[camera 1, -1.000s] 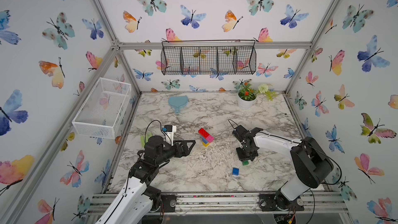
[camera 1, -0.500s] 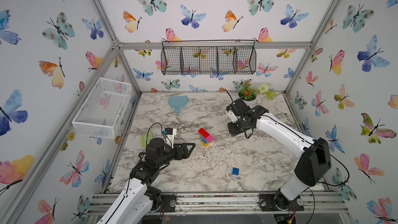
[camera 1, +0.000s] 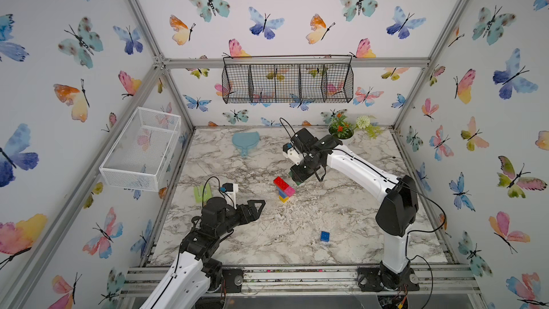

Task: Assemble a spoon with lego
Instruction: Assemble the lego brick with the lego brick.

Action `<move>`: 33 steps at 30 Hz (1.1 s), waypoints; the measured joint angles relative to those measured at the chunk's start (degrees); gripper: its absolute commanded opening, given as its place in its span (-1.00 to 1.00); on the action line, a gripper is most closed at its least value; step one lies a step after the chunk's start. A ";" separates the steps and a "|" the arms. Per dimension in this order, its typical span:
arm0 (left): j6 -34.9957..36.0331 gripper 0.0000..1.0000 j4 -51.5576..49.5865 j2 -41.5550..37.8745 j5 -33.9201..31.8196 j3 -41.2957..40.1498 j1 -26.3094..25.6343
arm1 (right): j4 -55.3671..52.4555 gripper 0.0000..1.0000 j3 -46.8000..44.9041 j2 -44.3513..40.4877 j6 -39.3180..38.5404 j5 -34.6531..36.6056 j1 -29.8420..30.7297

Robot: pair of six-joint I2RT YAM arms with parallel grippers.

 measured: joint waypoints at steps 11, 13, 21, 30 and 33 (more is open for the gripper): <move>-0.13 0.94 -0.13 -0.94 -0.57 -0.52 0.00 | -2.14 -0.97 6.95 3.69 -1.51 0.02 2.58; -0.13 0.94 -0.13 -1.03 -0.57 -0.68 0.00 | -2.21 -0.97 6.95 4.55 -1.68 0.00 2.71; -0.11 0.94 -0.13 -1.09 -0.55 -0.72 0.00 | -2.32 -0.97 7.08 6.69 -1.88 0.02 3.82; -0.09 0.94 -0.15 -1.18 -0.55 -0.72 0.00 | -2.58 -0.97 7.96 7.04 -1.92 0.04 4.20; -0.07 0.94 -0.13 -1.18 -0.55 -0.72 0.00 | -2.67 -0.97 8.48 7.06 -1.90 0.07 4.31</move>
